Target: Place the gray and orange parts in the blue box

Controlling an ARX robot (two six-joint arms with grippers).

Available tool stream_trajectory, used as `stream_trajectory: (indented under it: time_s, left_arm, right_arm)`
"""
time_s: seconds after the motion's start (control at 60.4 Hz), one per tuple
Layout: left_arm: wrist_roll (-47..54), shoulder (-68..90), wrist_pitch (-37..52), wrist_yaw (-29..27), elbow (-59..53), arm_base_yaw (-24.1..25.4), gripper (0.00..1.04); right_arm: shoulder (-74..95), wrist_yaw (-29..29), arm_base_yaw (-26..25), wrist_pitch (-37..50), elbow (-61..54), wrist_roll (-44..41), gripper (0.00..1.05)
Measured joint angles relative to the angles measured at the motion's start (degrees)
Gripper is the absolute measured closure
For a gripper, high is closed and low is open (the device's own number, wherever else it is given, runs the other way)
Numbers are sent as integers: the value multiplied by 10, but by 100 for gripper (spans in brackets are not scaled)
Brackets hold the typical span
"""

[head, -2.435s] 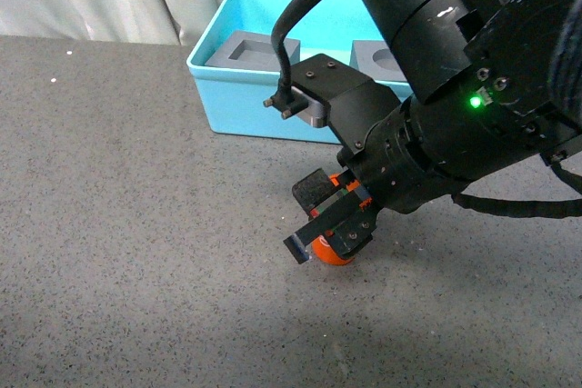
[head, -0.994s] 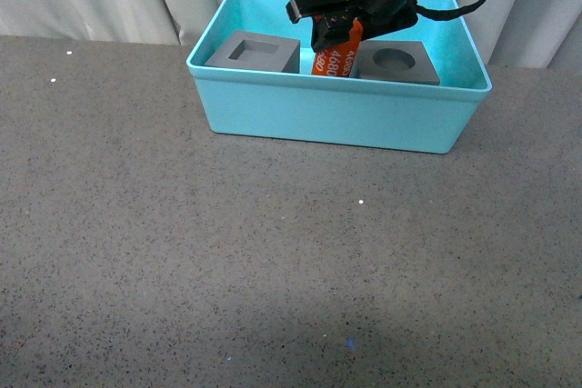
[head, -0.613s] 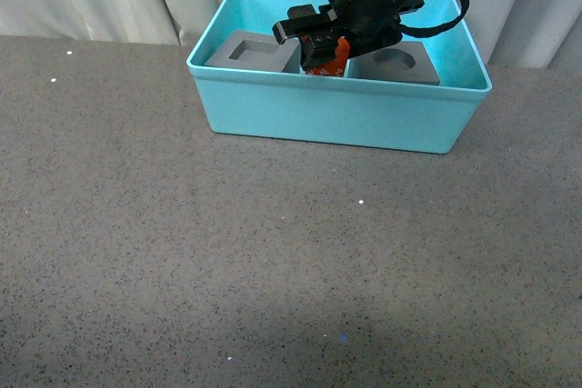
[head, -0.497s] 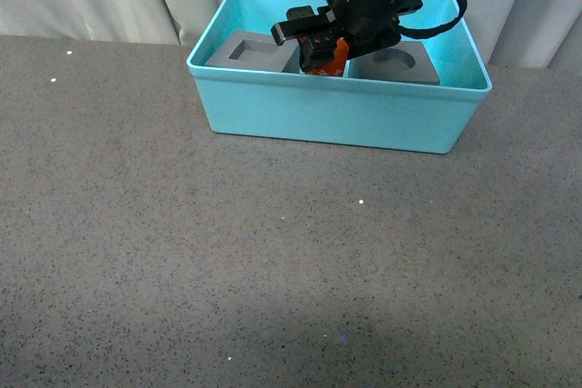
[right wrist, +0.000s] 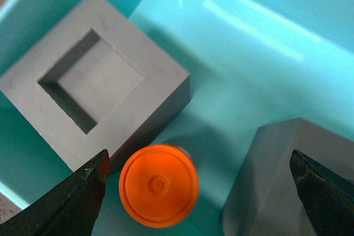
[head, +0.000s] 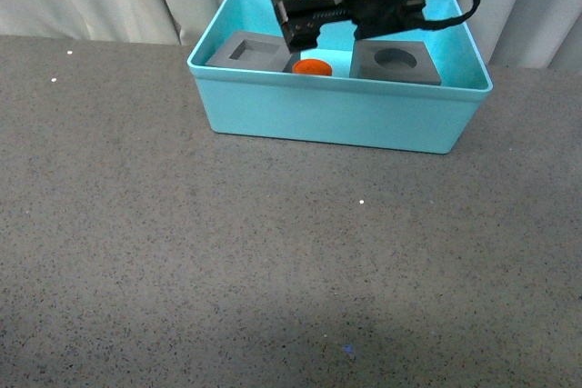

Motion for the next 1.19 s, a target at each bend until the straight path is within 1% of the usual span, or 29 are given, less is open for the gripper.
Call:
stream_trajectory:
  time_s: [0.099,0.182,0.315,0.414,0.58,0.613,0.629,0.646,0.679,0.712,0.762,0.795,0.845,0.878,0.944,0.994,1.043,1.076,1.093,1.192]
  left_arm:
    - [0,0,0,0,0,0,7]
    - [0,0,0,0,0,0,7]
    - [0,0,0,0,0,0,7]
    - [0,0,0,0,0,0,7]
    - [0,0,0,0,0,0,7]
    - [0,0,0,0,0,0,7]
    - [0,0,0,0,0,0,7]
    - [0,0,0,0,0,0,7]
    - [0,0,0,0,0,0,7]
    - [0,0,0,0,0,0,7]
    - [0,0,0,0,0,0,7]
    - [0,0,0,0,0,0,7]
    - [0,0,0,0,0,0,7]
    - [0,0,0,0,0,0,7]
    - [0,0,0,0,0,0,7]
    - [0,0,0,0,0,0,7]
    - [0,0,0,0,0,0,7]
    - [0,0,0,0,0,0,7]
    - [0,0,0,0,0,0,7]
    - [0,0,0,0,0,0,7]
  right_arm:
    - [-76,28,-12,70,-69,21,10]
    - [-155,72,-26,131,-142,27,10]
    - [-230,132,-42,191,-231,31,10]
    - [-283,146,-55,220,-304,38,10]
    - [-391,210,-77,278,-444,26,10]
    - [-423,224,-82,313,-490,18,10]
    - [-432,220,-85,349,-513,19,12]
    - [-445,206,-90,422,-552,22,17]
    - [-461,193,-97,518,-603,23,24]
    - [-475,185,-103,591,-648,25,31]
    - [-489,177,-108,643,-685,25,38]
    - [-506,172,-115,673,-715,26,45]
    - [-523,168,-120,686,-739,26,52]
    - [-539,164,-126,692,-760,26,60]
    - [-561,156,-134,696,-788,27,70]
    - [-581,148,-141,697,-814,27,81]
    - [-611,139,-150,697,-845,27,95]
    - [-626,136,-153,697,-858,27,102]
    - [-637,133,-156,697,-867,26,104]
    - [-688,121,-168,683,-905,27,104]
